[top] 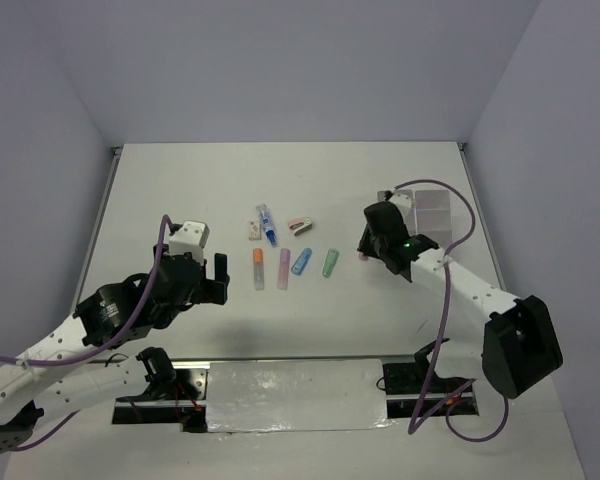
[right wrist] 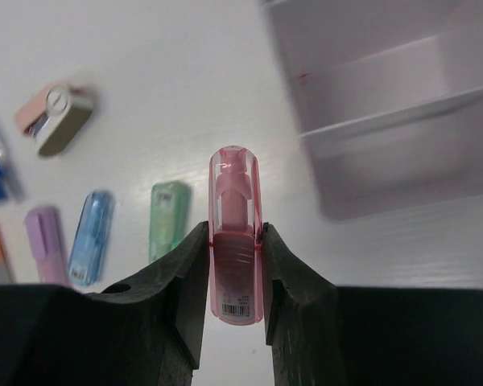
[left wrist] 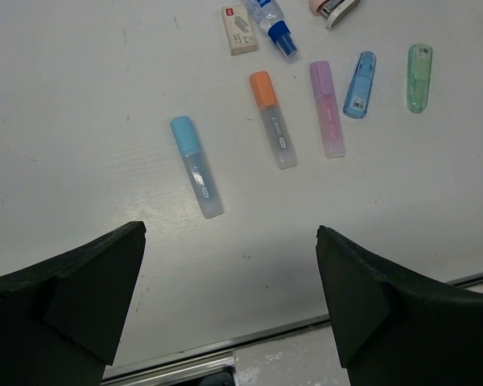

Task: Sort the stationery into containers
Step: Pick up the stationery from the center of the board, then place the stationery in the storage box.

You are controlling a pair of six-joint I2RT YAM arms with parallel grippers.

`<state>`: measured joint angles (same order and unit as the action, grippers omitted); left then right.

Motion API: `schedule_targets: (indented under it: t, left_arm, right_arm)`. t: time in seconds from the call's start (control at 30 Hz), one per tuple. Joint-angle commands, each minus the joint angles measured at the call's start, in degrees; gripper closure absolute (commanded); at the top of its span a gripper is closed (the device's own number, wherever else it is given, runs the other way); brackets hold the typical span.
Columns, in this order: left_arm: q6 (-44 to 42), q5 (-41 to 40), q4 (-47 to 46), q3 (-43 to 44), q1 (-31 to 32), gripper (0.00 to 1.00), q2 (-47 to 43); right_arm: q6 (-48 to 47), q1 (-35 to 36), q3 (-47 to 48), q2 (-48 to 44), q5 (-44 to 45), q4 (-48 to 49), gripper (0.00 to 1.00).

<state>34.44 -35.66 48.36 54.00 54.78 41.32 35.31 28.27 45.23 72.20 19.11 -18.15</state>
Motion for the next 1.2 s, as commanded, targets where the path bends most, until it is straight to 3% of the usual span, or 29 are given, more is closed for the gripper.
schedule_targets:
  t: [0.0, 0.13, 0.3, 0.47, 0.77, 1.17]
  left_arm:
    - [-1.3, 0.2, -1.8, 0.0, -0.1, 0.01, -0.8]
    - [-1.4, 0.2, -1.8, 0.0, -0.1, 0.01, -1.6]
    - [-1.7, 0.7, -2.1, -0.2, -0.1, 0.01, -2.7]
    - [-2.0, 1.2, -2.4, -0.2, 0.0, 0.01, -2.7]
    - [-2.8, 2.3, -3.1, -0.4, -0.1, 0.01, -2.6]
    - [-3.6, 3.6, -3.6, -0.5, -0.1, 0.01, -1.9]
  right_arm:
    - [-2.4, -7.2, 4.1, -3.5, 2.9, -0.6, 1.0]
    - [4.5, -18.9, 9.4, -4.4, 9.1, -5.0, 1.0]
    - [15.8, -30.0, 14.1, -1.1, 6.8, -6.3, 1.0]
    - [22.5, -34.9, 19.2, 5.7, 5.5, -7.8, 0.99]
    - [29.1, -36.5, 21.7, 11.4, 1.5, -4.6, 0.94]
    - [30.3, -36.5, 22.4, 15.9, -3.4, -2.2, 0.85]
